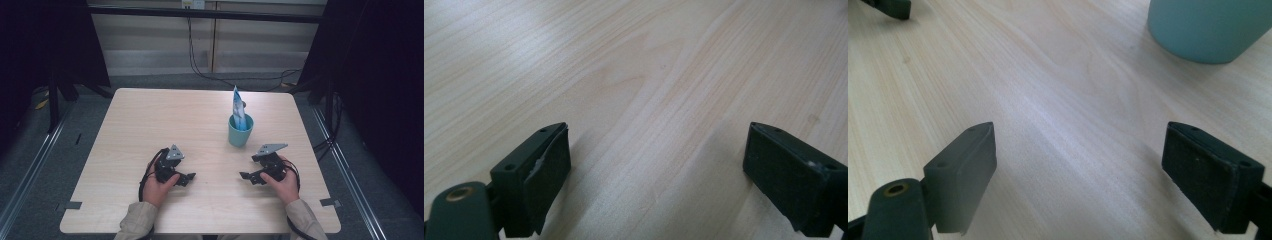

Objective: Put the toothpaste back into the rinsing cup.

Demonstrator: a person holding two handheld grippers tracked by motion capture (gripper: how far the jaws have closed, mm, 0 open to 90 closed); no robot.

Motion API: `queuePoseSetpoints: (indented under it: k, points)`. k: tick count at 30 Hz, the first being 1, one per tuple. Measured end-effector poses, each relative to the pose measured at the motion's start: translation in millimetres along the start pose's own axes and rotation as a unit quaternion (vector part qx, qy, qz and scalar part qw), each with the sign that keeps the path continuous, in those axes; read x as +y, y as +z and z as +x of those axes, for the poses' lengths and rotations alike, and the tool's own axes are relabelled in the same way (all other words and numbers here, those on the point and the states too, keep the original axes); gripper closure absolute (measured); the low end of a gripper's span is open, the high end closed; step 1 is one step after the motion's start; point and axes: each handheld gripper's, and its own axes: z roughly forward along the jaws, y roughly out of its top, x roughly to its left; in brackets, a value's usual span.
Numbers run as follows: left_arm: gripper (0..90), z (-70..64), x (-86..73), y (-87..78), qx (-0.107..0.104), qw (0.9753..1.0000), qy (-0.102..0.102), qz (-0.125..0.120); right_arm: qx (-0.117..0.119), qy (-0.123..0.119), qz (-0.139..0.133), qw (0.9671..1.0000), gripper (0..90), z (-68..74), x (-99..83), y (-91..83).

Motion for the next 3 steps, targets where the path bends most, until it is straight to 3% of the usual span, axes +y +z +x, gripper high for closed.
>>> queuePoseSetpoints:
  k: [3]
  points:
    - [11.5,0.0,0.0,0.0,0.000,1.0000,0.000,0.000,0.002,0.002,0.001,1.0000,13.9,0.7,-1.1,1.9]
